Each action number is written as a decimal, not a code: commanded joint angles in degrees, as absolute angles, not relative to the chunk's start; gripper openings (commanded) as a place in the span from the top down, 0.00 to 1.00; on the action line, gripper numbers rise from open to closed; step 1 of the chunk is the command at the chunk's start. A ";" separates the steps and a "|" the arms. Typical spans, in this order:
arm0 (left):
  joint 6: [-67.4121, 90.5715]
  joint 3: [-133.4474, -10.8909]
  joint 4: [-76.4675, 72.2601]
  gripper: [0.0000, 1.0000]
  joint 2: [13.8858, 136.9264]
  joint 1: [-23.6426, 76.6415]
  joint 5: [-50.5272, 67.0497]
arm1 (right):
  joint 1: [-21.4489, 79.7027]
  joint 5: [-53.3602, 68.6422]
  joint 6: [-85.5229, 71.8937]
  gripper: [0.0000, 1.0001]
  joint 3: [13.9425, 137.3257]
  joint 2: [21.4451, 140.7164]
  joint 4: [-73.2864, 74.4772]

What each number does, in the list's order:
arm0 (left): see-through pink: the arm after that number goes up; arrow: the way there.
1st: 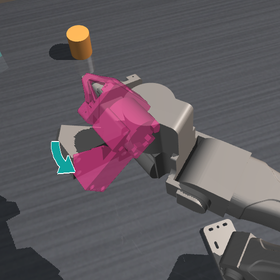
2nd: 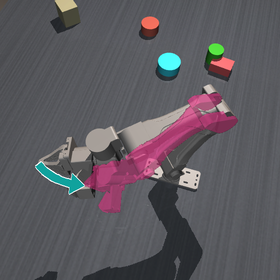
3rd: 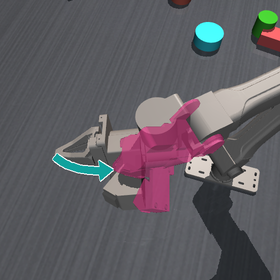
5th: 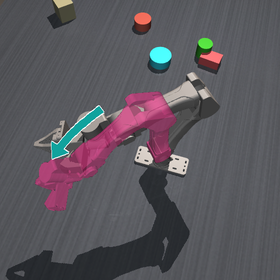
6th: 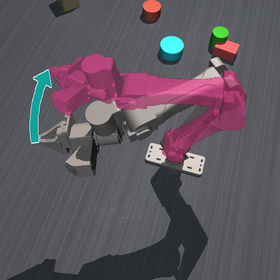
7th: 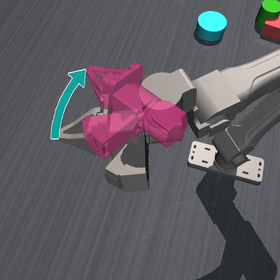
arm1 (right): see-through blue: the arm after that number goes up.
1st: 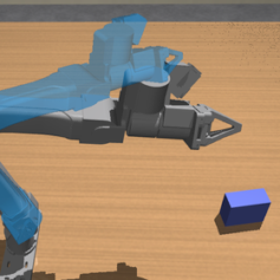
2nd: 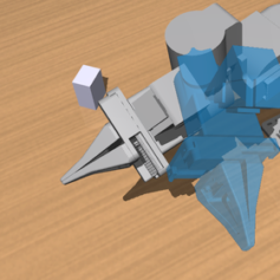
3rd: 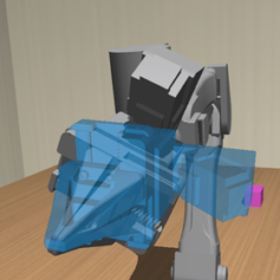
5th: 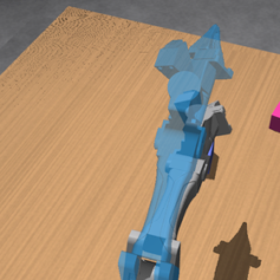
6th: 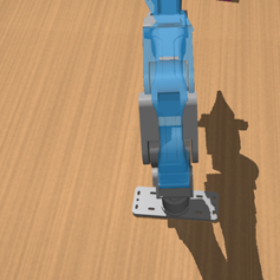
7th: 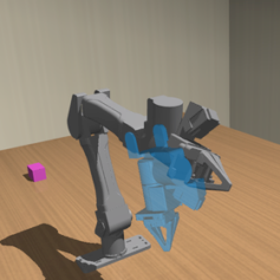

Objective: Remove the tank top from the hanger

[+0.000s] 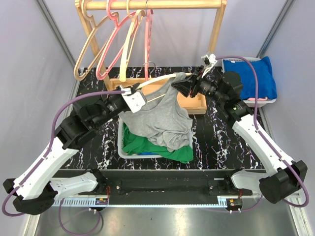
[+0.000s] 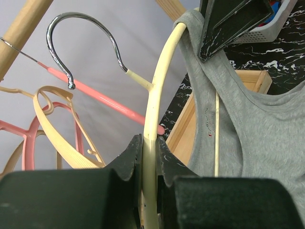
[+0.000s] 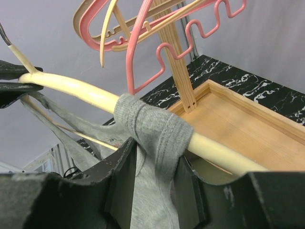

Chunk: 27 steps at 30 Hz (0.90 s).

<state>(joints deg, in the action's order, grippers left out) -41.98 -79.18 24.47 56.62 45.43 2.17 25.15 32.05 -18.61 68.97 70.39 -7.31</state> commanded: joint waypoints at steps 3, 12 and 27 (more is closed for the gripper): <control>-42.36 -80.60 19.95 0.94 54.93 45.62 4.22 | 25.66 28.31 -14.50 0.56 70.14 65.40 -2.03; -42.98 -79.54 19.95 0.93 54.49 45.70 4.31 | 25.58 25.66 -13.53 0.70 69.17 63.81 -1.14; -39.38 -75.59 20.66 0.92 52.65 46.05 2.11 | 24.70 8.20 -12.49 1.00 72.33 58.63 6.31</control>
